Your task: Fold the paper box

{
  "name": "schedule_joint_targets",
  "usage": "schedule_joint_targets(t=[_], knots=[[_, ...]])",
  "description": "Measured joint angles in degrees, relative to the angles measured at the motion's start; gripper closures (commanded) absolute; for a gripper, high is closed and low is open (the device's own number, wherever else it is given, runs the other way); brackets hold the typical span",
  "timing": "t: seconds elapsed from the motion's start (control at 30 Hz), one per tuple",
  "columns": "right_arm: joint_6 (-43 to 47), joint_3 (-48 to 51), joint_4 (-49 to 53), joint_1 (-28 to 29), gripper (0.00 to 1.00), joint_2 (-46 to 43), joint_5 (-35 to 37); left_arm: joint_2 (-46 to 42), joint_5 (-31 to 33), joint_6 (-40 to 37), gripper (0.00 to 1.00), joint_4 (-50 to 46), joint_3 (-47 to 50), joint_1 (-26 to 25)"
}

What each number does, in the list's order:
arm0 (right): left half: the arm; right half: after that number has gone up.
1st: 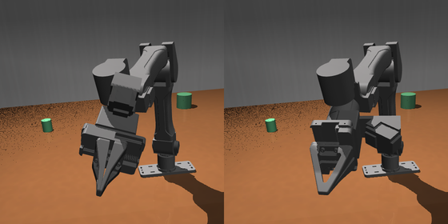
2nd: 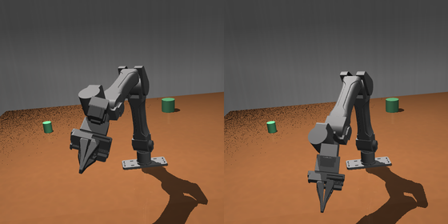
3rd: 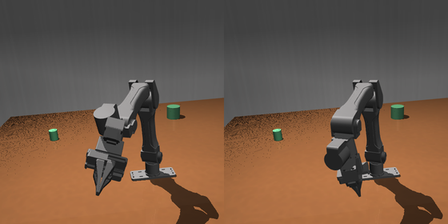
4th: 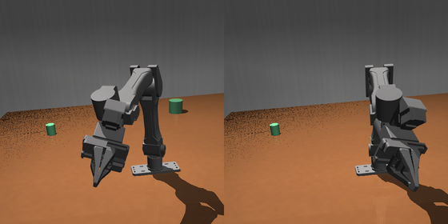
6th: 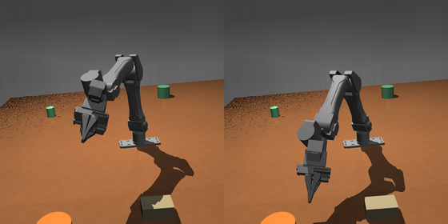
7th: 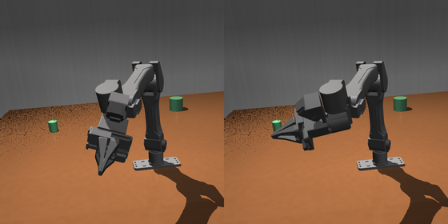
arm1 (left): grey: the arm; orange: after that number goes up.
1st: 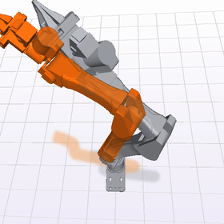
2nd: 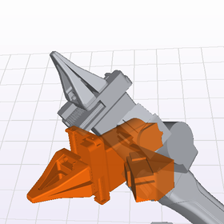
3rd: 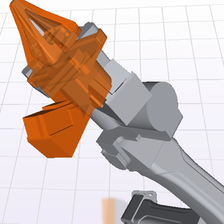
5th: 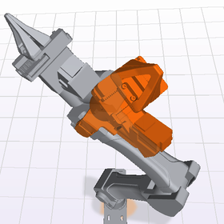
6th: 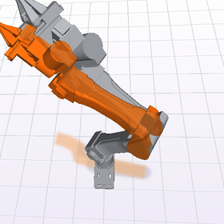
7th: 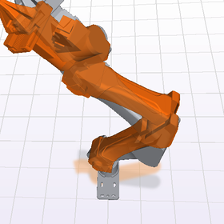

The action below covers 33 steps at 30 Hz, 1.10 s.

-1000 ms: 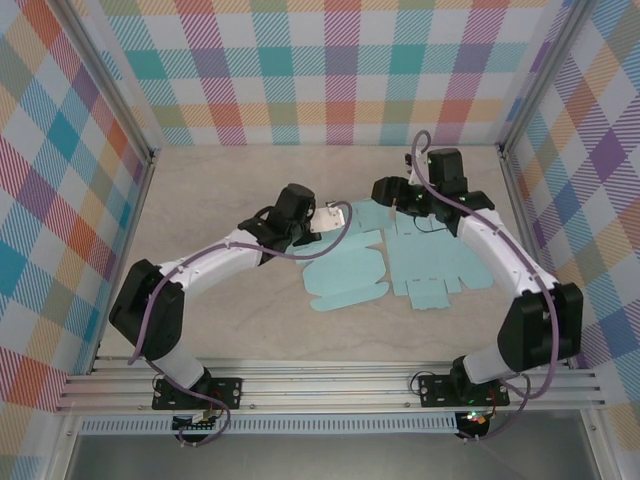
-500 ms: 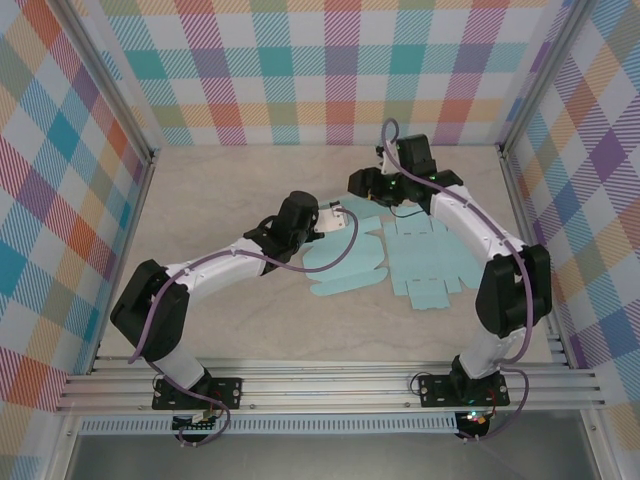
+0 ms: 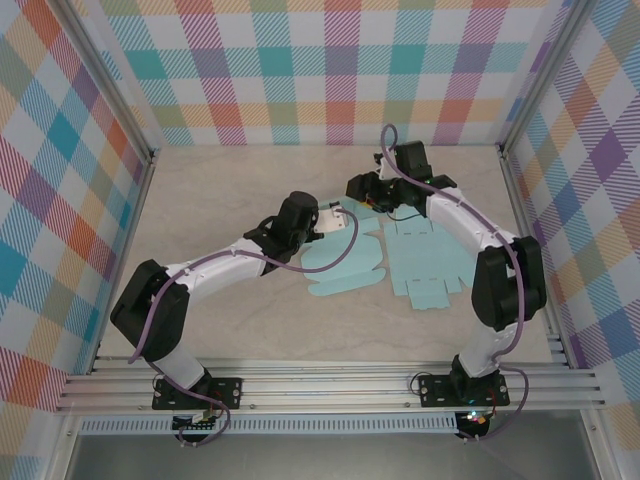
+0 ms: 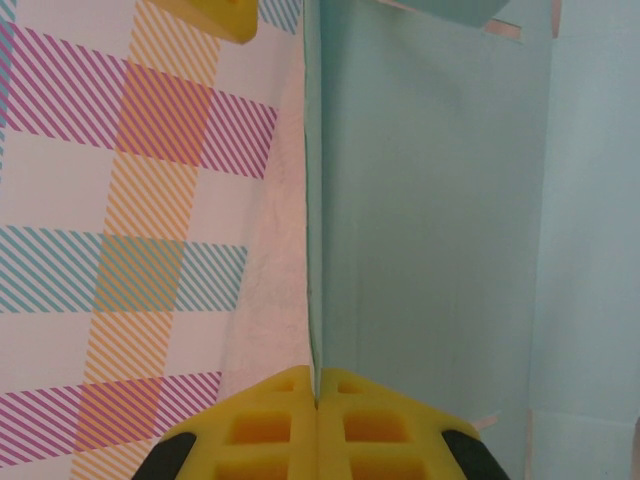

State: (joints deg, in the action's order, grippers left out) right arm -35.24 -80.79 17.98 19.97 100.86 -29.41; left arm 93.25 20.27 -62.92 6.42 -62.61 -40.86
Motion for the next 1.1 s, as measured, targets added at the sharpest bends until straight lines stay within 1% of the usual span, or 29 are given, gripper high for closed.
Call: schedule_joint_targets(t=[0.13, 0.3, 0.5, 0.7, 0.77, 0.97, 1.1], knots=[[-2.51, 2.32, -3.48, 0.0, 0.66, 0.74, -1.42, 0.0, 0.48, -0.48, 1.0, 0.42, 1.22, -0.31], [-4.9, 5.57, -7.28, -0.04, 0.67, 0.83, -2.64, 0.0, 2.14, -1.66, 1.0, 2.49, 3.56, -1.03], [-5.75, 11.19, -9.75, -0.04, 0.59, 0.24, -2.75, 0.0, 4.46, -4.72, 1.0, 5.97, 7.19, -2.78], [-5.75, 16.65, -9.75, -0.83, 0.52, -4.63, -2.6, 0.0, 5.64, -6.6, 1.0, 7.37, 8.61, -4.11], [-5.44, 17.92, -9.64, -1.55, 0.51, -7.19, -2.58, -0.02, 6.03, -6.97, 1.0, 8.26, 8.9, -4.15], [-4.13, 23.1, -9.38, -6.05, 0.48, -15.58, -2.1, -0.02, 7.8, -7.96, 1.0, 11.02, 11.08, -4.83], [-2.08, 24.98, -7.45, -7.58, 0.5, -19.63, 0.46, 0.0, 8.98, -8.96, 1.0, 12.87, 12.15, -5.73]])
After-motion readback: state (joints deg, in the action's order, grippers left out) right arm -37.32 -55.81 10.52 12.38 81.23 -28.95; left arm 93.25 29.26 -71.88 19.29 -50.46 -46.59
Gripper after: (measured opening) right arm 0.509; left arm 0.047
